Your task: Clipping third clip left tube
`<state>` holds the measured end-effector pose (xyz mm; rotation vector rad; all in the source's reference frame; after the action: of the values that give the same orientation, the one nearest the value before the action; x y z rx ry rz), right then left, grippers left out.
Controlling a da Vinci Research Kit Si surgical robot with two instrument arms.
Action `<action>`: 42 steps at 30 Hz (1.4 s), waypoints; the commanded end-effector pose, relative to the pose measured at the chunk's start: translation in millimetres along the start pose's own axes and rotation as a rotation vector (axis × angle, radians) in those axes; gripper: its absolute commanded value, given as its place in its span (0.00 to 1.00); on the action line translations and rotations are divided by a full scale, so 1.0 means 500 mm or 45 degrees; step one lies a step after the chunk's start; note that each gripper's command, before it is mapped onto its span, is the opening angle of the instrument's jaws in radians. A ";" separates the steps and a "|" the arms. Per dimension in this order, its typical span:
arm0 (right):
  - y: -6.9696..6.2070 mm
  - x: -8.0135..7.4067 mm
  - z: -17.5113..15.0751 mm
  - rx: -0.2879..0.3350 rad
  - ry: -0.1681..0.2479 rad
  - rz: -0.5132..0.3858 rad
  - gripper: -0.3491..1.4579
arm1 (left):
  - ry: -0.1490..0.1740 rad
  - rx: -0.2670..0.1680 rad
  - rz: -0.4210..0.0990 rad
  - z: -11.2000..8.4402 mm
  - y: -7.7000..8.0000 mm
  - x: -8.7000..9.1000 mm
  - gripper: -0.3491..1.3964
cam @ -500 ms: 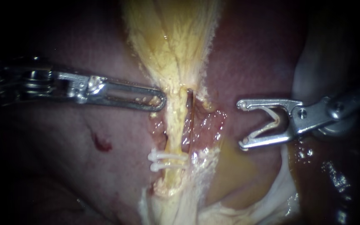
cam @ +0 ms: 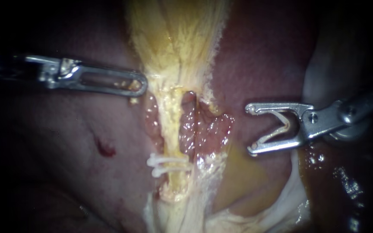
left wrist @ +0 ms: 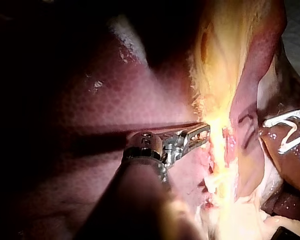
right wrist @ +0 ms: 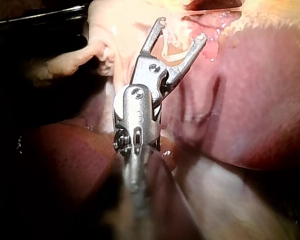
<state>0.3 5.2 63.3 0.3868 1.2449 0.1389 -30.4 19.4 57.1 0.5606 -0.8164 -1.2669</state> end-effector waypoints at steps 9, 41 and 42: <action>0.0000 0.0003 0.0007 0.007 0.004 0.001 0.47 | -0.025 0.002 -0.001 -0.0036 -0.0021 -0.0014 0.00; 0.0018 -0.0047 0.0285 0.084 0.081 0.255 0.47 | -0.026 0.005 0.000 -0.0009 -0.0032 0.0003 0.00; 0.0022 -0.0054 0.0285 0.084 0.081 0.262 0.47 | -0.026 0.005 0.000 -0.0009 -0.0033 0.0003 0.00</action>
<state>13.0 2.5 70.1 0.5735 1.2718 0.2916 -31.0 18.8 55.6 0.5506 -0.8356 -1.2738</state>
